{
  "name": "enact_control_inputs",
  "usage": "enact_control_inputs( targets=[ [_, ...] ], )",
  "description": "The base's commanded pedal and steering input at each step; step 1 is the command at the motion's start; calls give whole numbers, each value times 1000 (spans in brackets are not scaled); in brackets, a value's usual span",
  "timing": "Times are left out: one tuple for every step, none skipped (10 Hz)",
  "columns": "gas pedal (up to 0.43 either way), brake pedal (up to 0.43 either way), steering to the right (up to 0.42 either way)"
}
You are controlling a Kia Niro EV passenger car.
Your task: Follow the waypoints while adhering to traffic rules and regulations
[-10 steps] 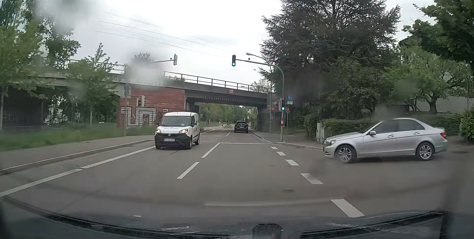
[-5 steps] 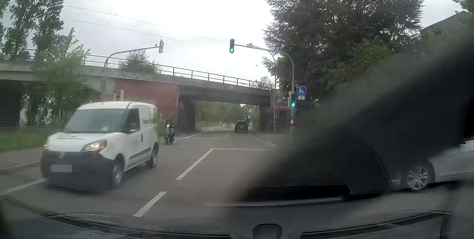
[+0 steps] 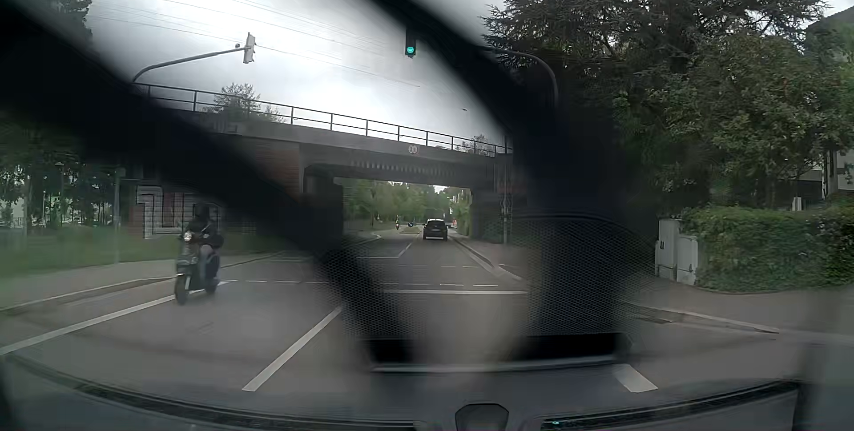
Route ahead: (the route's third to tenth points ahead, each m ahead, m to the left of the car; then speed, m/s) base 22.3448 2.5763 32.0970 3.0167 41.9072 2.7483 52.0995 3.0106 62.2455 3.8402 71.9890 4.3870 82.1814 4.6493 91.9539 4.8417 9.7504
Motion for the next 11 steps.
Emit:
enact_control_inputs(
  targets=[
    [189,0,-2],
    [177,0,-2],
    [177,0,-2],
    [169,0,-2],
    [169,0,-2],
    [157,0,-2],
    [157,0,-2],
    [157,0,-2],
    [157,0,-2],
    [150,0,-2],
    [150,0,-3]
  ],
)
